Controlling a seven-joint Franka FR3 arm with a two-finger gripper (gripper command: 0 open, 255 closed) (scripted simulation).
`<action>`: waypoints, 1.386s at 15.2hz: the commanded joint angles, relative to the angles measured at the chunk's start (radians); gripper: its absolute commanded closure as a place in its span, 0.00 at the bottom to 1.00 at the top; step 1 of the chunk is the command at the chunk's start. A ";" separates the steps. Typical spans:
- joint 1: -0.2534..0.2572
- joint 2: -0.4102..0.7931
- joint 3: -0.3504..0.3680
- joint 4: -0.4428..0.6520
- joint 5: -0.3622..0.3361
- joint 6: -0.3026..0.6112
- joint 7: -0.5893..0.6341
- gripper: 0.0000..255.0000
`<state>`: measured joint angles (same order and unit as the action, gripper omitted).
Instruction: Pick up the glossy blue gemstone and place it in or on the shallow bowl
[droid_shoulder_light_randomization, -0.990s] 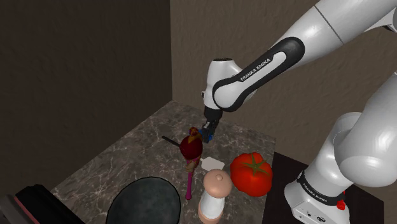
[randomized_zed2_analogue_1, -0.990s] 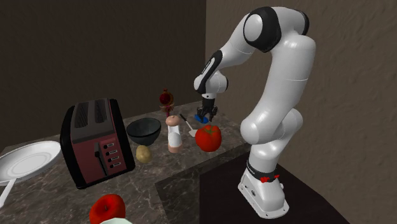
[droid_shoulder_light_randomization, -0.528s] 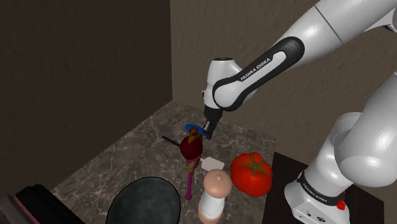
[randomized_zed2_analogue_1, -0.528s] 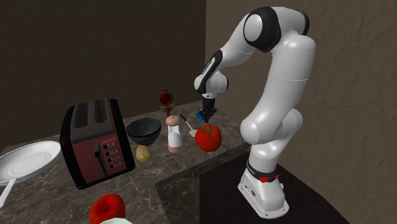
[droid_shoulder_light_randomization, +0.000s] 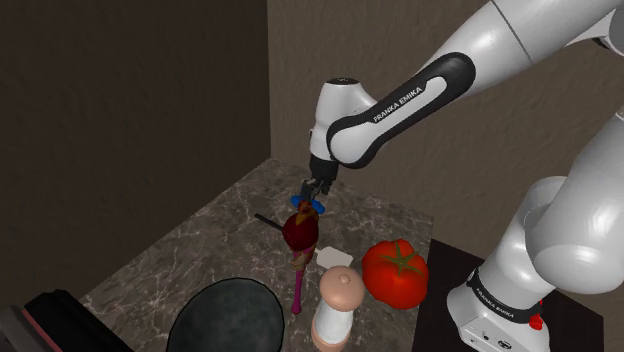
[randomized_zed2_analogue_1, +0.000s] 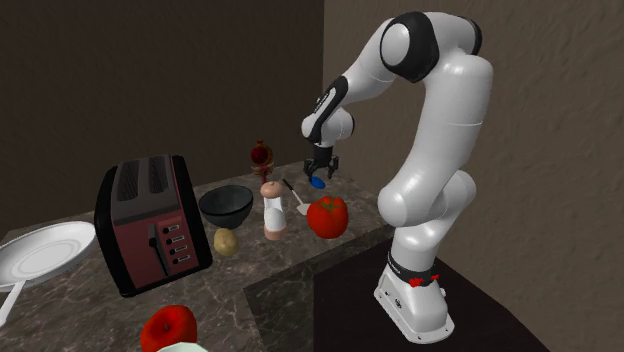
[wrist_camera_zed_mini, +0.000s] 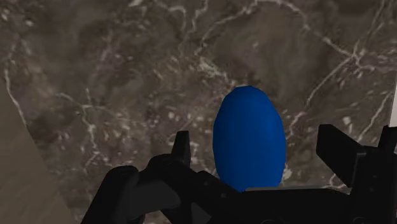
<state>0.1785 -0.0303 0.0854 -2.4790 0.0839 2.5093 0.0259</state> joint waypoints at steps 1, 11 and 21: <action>0.003 0.006 0.007 0.028 -0.037 0.008 0.073 0.00; 0.005 0.101 0.008 0.018 -0.047 0.112 0.080 0.00; 0.005 0.100 0.008 0.017 -0.047 0.112 0.082 1.00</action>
<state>0.1817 0.0671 0.0907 -2.4599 0.0363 2.6212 0.1071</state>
